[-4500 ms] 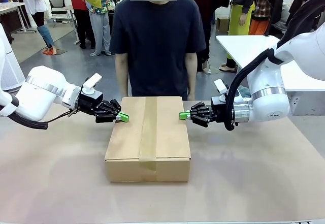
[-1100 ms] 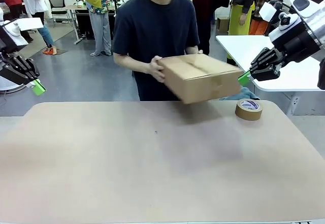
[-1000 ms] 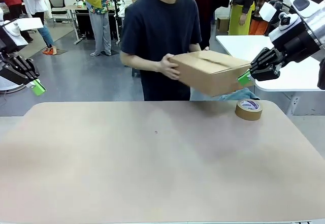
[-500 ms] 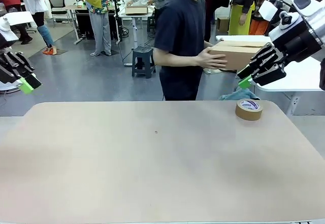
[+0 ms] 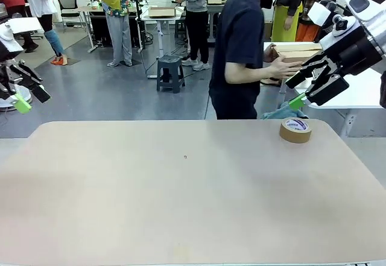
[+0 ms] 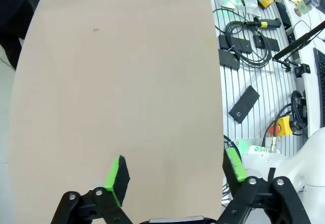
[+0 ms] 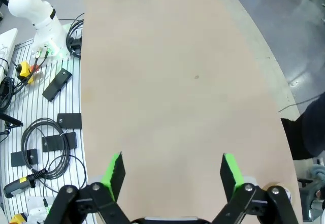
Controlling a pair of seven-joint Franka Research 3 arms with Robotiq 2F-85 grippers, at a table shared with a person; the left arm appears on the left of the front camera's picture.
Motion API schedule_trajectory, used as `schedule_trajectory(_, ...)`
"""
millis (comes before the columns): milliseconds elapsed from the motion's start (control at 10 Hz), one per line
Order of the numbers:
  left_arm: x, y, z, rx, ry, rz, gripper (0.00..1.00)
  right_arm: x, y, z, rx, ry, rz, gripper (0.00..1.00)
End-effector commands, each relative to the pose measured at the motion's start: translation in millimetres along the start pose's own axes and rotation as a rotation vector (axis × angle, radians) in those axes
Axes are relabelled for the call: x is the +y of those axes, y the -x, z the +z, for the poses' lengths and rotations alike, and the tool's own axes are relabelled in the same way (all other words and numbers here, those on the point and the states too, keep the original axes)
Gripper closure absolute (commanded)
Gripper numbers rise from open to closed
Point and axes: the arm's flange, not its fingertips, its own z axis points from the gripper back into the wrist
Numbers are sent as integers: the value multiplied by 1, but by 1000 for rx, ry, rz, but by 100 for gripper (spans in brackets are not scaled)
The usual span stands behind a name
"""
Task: Wrap the clocks to prevent damage.
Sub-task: After the human seals the box with tape, release both hands from the side flaps of the Package Box.
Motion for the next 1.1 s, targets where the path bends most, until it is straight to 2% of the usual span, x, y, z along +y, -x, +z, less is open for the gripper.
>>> schedule_trajectory(0, 1, -2, 1, -16, 15, -6, 5, -1, 0, -1, 4, -26, -4, 0)
schedule_trajectory(100, 1, -2, 2, -14, 12, -4, 0, 0, 0, -1, 8, -25, -7, 0)
schedule_trajectory(200, 0, -3, 4, -8, -9, 4, 0, 0, 0, 0, 23, -6, -18, 0)
schedule_trajectory(300, -5, -6, 10, 17, -51, -20, 0, -2, -2, 3, 146, 114, -153, 0)
schedule_trajectory(400, 1, 0, 0, 0, 0, 1, 0, 0, 1, -1, 2, -9, -5, 0)
schedule_trajectory(900, 2, 0, 0, 2, -3, 1, 0, 0, -3, -2, 26, 11, -26, 0)
schedule_trajectory(1000, -3, 6, 6, -140, -95, -25, 0, -11, 14, 3, -95, 80, -139, 0)
